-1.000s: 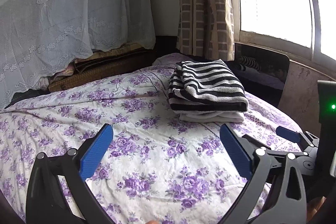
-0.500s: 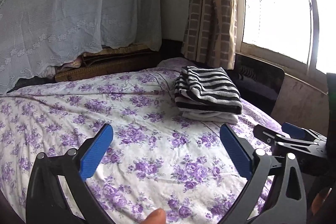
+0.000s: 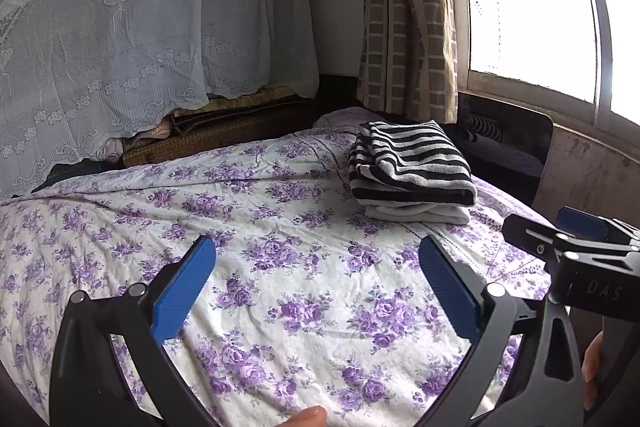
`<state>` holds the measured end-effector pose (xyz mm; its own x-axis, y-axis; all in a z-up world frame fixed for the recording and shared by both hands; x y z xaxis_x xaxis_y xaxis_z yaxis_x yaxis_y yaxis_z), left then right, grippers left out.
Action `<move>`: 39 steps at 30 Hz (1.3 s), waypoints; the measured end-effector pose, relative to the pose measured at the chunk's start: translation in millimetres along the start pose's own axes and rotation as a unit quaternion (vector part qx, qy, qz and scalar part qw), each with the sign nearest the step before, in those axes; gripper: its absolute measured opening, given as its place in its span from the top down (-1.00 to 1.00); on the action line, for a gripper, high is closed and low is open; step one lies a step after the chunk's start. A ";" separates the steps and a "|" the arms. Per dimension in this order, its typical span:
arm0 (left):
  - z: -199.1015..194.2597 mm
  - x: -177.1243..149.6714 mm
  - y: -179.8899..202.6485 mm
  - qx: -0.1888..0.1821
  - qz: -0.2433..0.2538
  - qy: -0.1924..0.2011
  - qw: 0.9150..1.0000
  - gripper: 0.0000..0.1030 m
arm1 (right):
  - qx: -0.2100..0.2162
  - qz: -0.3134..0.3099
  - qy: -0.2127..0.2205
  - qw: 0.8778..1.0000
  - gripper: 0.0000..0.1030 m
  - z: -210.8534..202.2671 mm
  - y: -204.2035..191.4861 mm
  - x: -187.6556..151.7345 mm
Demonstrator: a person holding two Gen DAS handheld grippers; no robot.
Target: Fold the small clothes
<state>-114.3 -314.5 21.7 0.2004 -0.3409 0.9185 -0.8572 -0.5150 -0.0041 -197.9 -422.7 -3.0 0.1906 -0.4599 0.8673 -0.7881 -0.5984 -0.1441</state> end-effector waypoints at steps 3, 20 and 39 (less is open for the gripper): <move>1.4 -1.9 2.0 0.000 0.003 -0.003 1.000 -0.91 | 0.000 0.004 -0.002 1.000 -0.93 -0.4 3.0 -1.9; 2.3 -7.0 6.4 -0.002 0.009 -0.008 1.000 -0.91 | -0.001 0.007 -0.003 1.000 -0.93 -1.1 6.7 -5.7; -2.1 -11.0 13.5 -0.018 0.016 -0.011 1.000 -0.91 | 0.002 0.007 -0.003 1.000 -0.93 -3.6 2.2 -11.9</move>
Point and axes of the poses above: each gripper's, at about its wrist camera, not at the fingertips, and z roughly the way its jaws point, y to its right, x to its top, the point moved 9 cm from there along z, roughly the way its jaws point, and after that the axes turned 2 degrees about y, right-handed, at the moved point
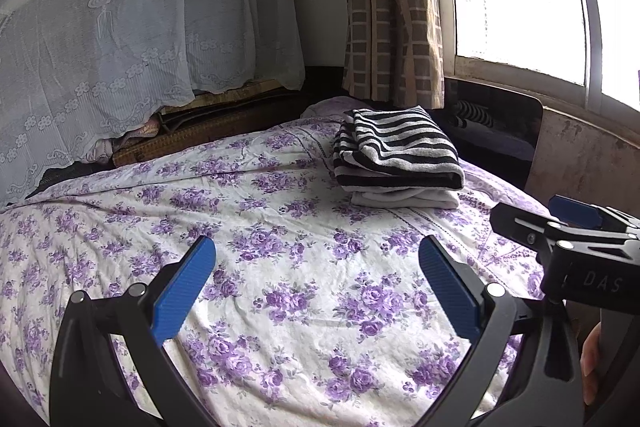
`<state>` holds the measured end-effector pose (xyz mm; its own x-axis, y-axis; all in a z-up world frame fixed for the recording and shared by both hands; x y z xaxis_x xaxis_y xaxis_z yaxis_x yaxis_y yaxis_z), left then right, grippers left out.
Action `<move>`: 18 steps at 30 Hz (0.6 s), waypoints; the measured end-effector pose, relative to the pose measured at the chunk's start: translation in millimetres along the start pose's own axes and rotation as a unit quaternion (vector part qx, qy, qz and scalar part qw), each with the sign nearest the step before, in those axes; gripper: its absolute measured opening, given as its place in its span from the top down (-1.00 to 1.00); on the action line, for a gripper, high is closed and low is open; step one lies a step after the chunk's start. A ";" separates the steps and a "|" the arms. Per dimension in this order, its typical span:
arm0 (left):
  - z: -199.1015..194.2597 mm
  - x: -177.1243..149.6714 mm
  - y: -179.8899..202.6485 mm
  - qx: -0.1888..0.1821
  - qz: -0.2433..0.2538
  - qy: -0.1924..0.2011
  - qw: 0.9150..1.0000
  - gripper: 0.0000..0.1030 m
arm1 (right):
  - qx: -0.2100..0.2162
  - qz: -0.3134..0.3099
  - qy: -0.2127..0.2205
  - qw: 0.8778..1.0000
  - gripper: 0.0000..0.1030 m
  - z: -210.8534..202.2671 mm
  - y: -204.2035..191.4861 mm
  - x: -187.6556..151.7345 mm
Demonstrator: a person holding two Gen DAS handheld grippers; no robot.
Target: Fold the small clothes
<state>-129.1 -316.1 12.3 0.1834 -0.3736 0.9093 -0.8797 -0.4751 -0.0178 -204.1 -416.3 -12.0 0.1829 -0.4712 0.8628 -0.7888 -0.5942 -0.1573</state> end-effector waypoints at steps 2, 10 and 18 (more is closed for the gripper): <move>-1.0 0.3 -0.5 -0.001 -0.003 0.005 1.000 -0.91 | 0.000 0.002 0.000 1.000 -0.93 -1.0 0.1 0.4; -0.2 1.0 -5.9 0.004 -0.010 0.006 1.000 -0.91 | 0.000 0.001 0.000 1.000 -0.93 -1.3 1.0 1.1; 0.7 -0.2 -8.6 0.008 -0.007 0.000 1.000 -0.91 | -0.001 0.002 0.002 1.000 -0.93 -3.6 0.5 2.0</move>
Point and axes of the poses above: each gripper's, at about its wrist camera, not at the fingertips, and z roughly the way its jaws point, y to its right, x to its top, the point moved 9 cm from there along z, roughly the way its jaws point, and after that the axes turned 2 degrees about y, right-handed, at the moved point
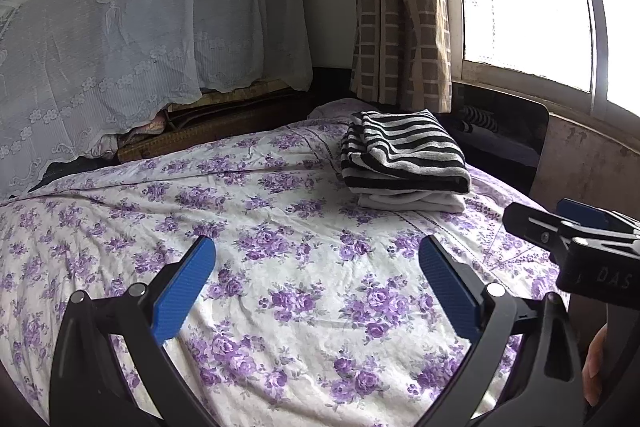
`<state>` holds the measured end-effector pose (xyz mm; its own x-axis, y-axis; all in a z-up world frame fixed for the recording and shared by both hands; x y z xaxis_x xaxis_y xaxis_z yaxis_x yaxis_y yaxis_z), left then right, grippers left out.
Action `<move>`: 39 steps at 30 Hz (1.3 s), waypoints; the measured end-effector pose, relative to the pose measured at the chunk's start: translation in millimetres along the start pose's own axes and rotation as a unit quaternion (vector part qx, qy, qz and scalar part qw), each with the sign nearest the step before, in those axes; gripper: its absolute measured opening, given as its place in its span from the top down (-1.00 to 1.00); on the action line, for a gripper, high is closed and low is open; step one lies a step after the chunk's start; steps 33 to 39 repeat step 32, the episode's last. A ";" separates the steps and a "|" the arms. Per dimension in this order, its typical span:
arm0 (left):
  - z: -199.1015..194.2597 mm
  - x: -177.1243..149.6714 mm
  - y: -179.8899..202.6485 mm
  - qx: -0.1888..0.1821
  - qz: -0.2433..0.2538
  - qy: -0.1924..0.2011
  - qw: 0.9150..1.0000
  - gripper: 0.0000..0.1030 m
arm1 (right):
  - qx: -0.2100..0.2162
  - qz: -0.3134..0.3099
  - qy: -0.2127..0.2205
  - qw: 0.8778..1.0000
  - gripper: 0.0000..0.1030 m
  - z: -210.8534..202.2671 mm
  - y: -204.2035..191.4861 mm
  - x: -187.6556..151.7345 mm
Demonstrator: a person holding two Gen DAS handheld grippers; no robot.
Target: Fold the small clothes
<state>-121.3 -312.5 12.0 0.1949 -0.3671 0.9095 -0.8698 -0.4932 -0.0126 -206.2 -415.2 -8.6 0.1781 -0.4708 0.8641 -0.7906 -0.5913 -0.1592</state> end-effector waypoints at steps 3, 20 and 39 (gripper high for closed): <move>-0.7 -0.5 1.6 0.000 0.005 0.000 1.000 -0.91 | 0.000 0.001 0.000 1.000 -0.93 -0.7 0.2 -0.4; -1.6 -0.1 4.5 0.002 0.011 0.001 1.000 -0.91 | 0.001 0.004 0.002 1.000 -0.93 -2.1 2.0 1.3; -4.3 -7.7 1.6 -0.004 0.020 -0.005 1.000 -0.91 | 0.001 0.004 0.002 1.000 -0.93 -2.6 2.1 1.7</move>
Point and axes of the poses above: each gripper's, at about its wrist camera, not at the fingertips, and z roughly the way its jaws point, y to its right, x to its top, the point moved 9 cm from there along z, roughly the way its jaws point, and after that the axes turned 2 degrees about y, right-handed, at the moved point
